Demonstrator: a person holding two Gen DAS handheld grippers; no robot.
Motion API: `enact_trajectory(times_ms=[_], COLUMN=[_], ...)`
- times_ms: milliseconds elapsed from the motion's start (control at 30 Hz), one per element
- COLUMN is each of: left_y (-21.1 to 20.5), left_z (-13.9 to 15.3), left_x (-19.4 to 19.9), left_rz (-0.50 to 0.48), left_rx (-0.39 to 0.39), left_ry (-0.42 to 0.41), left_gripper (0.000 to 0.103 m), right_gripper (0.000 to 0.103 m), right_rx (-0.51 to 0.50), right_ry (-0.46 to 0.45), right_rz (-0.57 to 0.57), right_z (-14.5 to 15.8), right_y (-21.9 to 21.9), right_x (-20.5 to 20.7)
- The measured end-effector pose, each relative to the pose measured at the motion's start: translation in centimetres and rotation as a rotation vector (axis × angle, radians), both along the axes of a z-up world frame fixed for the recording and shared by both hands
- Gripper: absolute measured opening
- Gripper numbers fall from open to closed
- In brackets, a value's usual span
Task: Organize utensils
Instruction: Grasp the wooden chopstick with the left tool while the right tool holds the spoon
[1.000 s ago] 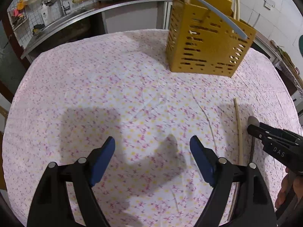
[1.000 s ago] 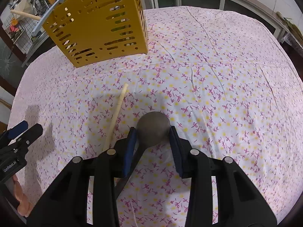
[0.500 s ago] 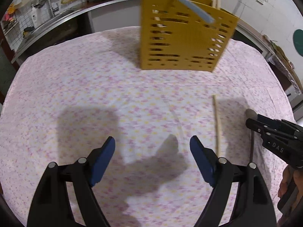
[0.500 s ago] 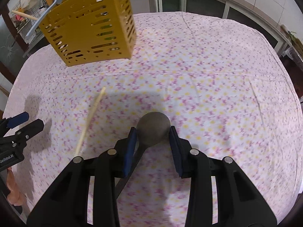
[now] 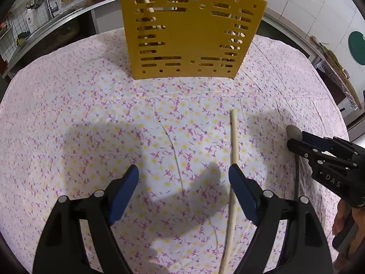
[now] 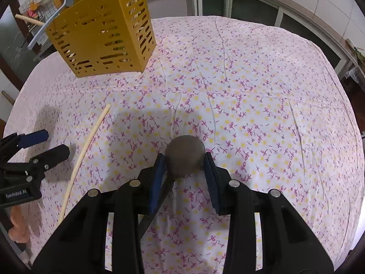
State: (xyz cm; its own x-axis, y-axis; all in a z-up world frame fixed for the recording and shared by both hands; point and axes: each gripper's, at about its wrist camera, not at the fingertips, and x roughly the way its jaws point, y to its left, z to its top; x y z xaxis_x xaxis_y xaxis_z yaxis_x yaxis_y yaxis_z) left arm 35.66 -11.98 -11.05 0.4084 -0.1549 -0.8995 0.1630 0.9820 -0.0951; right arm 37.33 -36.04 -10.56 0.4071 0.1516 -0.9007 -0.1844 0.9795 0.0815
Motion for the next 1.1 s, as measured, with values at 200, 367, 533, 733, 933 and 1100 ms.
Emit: enact_trajectory(times_ms=[200,367,533,733,933,1100], left_y=[1.6,1.7,-0.6,-2.8,-3.2,-1.1], left_z=[-0.2,0.3,0.1,-0.6,-0.8,-0.3], left_x=[0.5,0.4,0.8,1.4,2.2,2.7], left_rz=[0.033,0.041,0.014,0.011,0.016,0.004], left_rx=[0.004,-0.014,-0.03,0.021,0.061,-0.003], left_ry=[0.011,0.016,0.037,0.019,-0.001,0.026], left_gripper=[0.08,0.08,0.079,0.077,0.049,0.026], right_gripper=[0.036,0.044,0.044,0.038,0.032,0.029], right_rx=[-0.003,0.051,0.101,0.074,0.083,0.144], right_ry=[-0.011,-0.028,-0.027,-0.011,0.013,0.025], right_rz=[0.086,0.06,0.0,-0.034,-0.052,-0.072], right_z=[-0.2,0.4,1.2,0.8,0.2,0.4], right_y=[0.6,-0.7,-2.9,-3.8,-3.6,-3.2], right_x=[0.5,0.6,0.4,-0.4,-0.8,-0.2])
